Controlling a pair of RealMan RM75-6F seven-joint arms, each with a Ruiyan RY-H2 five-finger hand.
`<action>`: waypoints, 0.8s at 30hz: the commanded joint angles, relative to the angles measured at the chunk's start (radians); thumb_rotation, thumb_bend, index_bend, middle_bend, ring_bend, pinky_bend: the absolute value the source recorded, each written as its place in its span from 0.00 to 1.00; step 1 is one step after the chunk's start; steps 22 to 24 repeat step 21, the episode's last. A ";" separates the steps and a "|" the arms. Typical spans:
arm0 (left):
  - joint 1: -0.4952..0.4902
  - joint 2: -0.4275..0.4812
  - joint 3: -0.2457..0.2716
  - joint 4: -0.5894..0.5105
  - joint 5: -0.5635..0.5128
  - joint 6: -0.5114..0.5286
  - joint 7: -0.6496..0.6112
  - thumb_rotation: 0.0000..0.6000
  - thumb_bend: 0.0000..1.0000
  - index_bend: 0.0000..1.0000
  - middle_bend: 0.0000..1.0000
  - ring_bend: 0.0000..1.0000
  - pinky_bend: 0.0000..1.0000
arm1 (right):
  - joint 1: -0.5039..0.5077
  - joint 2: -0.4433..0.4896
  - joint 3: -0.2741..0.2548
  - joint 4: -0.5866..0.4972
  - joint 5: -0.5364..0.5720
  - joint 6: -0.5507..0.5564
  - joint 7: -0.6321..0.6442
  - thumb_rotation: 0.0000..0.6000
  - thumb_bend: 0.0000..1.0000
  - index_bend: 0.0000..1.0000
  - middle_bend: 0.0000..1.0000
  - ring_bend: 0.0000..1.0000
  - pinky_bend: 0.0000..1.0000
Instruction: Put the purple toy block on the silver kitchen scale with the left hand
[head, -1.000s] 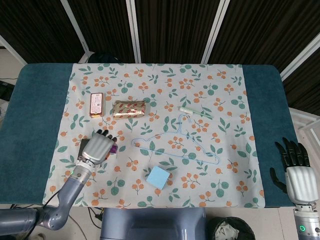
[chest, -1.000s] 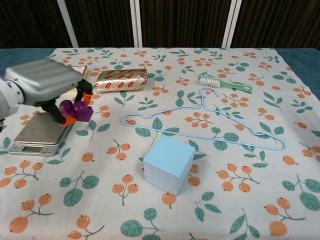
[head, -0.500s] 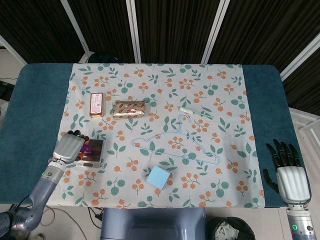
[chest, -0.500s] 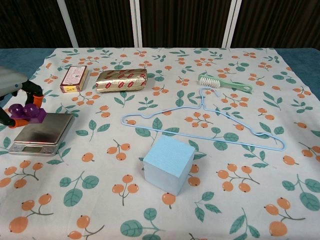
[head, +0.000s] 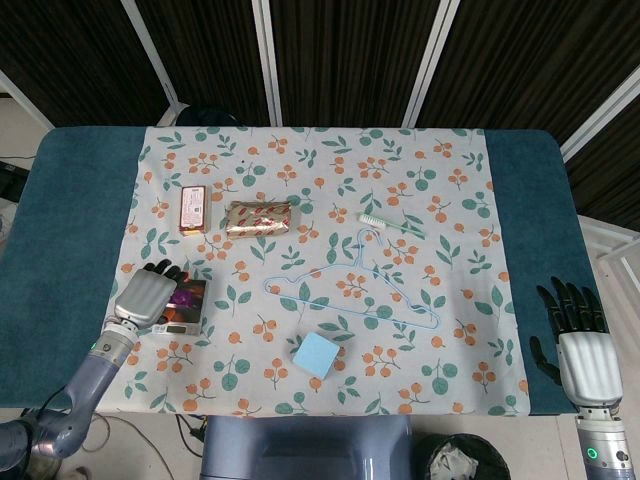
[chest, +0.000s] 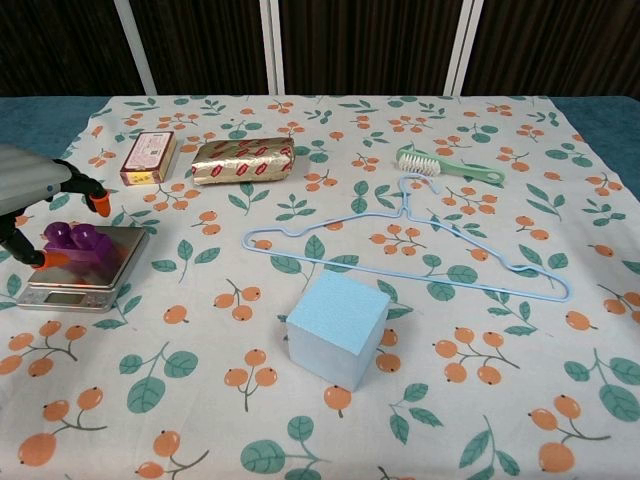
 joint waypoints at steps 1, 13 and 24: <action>-0.001 0.021 -0.012 -0.047 -0.024 0.003 0.032 1.00 0.16 0.20 0.15 0.06 0.24 | 0.000 0.002 0.001 -0.001 0.003 0.000 0.000 1.00 0.48 0.09 0.03 0.02 0.00; 0.153 0.284 -0.040 -0.351 0.140 0.363 -0.051 1.00 0.13 0.12 0.08 0.00 0.18 | -0.007 0.013 0.005 -0.004 -0.003 0.020 0.012 1.00 0.48 0.09 0.03 0.02 0.00; 0.279 0.457 0.031 -0.280 0.270 0.437 -0.426 1.00 0.07 0.11 0.04 0.00 0.17 | -0.003 0.019 -0.011 -0.005 -0.046 0.028 0.035 1.00 0.48 0.08 0.03 0.00 0.00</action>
